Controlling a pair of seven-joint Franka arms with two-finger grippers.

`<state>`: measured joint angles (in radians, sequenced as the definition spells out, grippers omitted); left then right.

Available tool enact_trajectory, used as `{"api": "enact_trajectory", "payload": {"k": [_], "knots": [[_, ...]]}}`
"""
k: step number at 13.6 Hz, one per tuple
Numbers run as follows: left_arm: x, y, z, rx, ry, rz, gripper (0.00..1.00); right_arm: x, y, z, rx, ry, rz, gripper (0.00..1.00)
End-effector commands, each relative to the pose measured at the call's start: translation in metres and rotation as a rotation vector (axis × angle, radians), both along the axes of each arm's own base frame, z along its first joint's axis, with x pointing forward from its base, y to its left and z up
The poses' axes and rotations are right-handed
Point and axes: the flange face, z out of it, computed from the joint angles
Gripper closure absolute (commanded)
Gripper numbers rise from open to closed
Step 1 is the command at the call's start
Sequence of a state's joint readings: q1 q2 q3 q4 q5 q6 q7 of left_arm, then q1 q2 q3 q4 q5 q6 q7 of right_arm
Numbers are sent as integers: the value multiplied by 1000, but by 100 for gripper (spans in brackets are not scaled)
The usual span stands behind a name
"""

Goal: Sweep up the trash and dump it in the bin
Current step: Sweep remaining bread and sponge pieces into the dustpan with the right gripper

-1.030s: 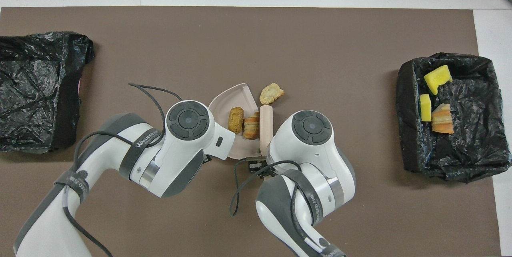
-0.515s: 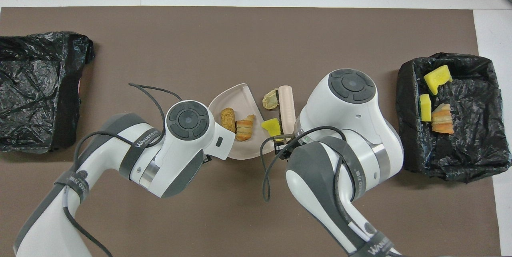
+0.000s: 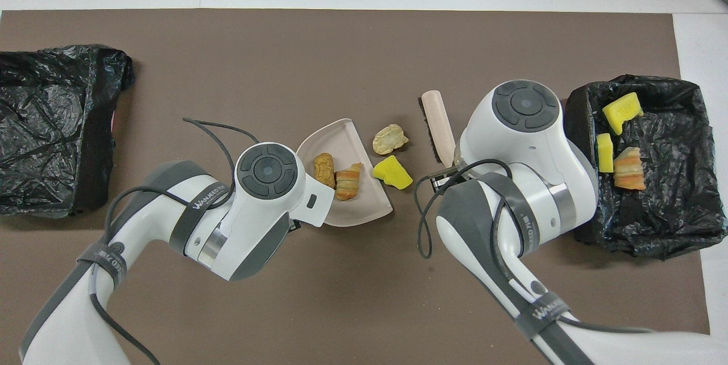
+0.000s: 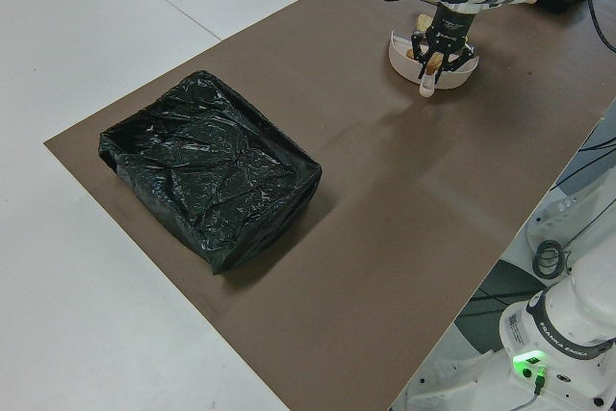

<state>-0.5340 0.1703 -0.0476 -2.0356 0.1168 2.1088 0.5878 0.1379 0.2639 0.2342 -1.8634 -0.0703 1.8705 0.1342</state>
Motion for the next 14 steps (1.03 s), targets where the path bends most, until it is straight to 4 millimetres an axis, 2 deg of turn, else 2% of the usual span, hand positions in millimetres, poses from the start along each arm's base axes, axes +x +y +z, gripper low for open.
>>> {"api": "enact_trajectory", "payload": {"k": [1, 3, 4, 5, 6, 8, 10, 14], "knots": [[-12, 4, -3, 18, 9, -8, 100, -19, 26, -21, -17, 20, 60, 100], [-15, 6, -5, 21, 13, -8, 100, -23, 33, -22, -11, 26, 66, 100], [-15, 6, -5, 21, 13, -7, 100, -32, 49, -28, 18, 36, 43, 100], [-15, 6, -5, 21, 13, -8, 100, -48, 76, -31, 58, 44, 15, 100], [-15, 6, -5, 21, 13, -7, 100, -61, 91, -33, 85, 54, 0, 100], [-16, 6, -5, 20, 11, -8, 100, -89, 126, -27, 151, 90, -18, 100], [-15, 6, -5, 20, 13, -7, 100, -88, 135, -22, 222, 119, -53, 100], [-15, 6, -4, 13, 2, -13, 100, -78, 119, -16, 227, 119, -45, 100]]}}
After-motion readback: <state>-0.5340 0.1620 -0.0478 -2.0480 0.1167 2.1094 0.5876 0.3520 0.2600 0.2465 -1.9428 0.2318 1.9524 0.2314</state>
